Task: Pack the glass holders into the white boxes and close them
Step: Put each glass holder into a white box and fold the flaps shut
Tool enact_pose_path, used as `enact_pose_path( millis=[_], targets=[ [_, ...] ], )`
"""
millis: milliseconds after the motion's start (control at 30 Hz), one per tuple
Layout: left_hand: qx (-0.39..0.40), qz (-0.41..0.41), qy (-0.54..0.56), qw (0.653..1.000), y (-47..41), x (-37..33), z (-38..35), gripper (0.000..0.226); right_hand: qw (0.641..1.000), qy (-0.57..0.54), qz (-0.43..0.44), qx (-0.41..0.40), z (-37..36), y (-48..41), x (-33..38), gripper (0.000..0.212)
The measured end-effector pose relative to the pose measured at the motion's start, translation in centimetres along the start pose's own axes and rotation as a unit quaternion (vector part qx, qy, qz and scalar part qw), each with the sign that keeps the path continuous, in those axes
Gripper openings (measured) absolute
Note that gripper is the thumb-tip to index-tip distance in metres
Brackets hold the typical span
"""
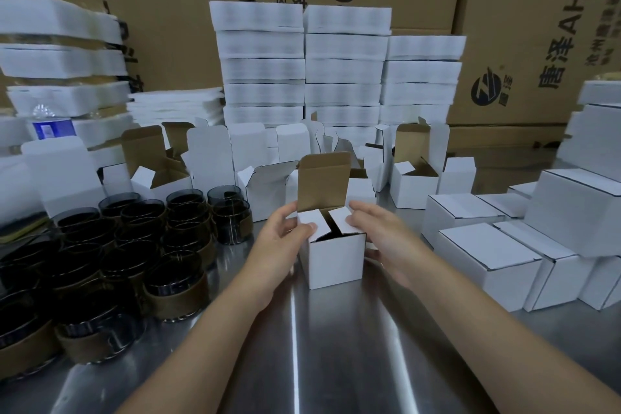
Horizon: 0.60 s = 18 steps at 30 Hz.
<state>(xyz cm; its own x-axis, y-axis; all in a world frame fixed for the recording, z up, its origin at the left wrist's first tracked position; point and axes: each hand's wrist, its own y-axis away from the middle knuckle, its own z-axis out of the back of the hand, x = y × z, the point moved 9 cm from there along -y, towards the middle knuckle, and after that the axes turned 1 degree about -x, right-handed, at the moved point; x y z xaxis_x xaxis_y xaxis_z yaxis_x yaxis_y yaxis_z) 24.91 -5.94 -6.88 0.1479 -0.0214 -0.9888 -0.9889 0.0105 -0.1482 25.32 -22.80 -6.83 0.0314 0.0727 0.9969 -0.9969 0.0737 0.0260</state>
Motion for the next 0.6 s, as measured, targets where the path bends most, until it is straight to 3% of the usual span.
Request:
enact_pose_path(
  millis=[233, 400, 600],
  targets=[
    [0.004, -0.042, -0.005, 0.999, 0.3, -1.0, 0.2, 0.033, 0.999, -0.037, 0.008, 0.029, -0.1, -0.1, 0.6, 0.032],
    [-0.023, -0.069, -0.016, 0.997, 0.5, -1.5, 0.6, 0.018, 0.999, -0.037, 0.009, 0.014, 0.2, -0.2, 0.6, 0.021],
    [-0.012, -0.073, -0.016, 0.997, 0.6, -1.7, 0.2, 0.014, 0.999, -0.017, 0.015, 0.036, 0.1, -0.3, 0.7, 0.032]
  ],
)
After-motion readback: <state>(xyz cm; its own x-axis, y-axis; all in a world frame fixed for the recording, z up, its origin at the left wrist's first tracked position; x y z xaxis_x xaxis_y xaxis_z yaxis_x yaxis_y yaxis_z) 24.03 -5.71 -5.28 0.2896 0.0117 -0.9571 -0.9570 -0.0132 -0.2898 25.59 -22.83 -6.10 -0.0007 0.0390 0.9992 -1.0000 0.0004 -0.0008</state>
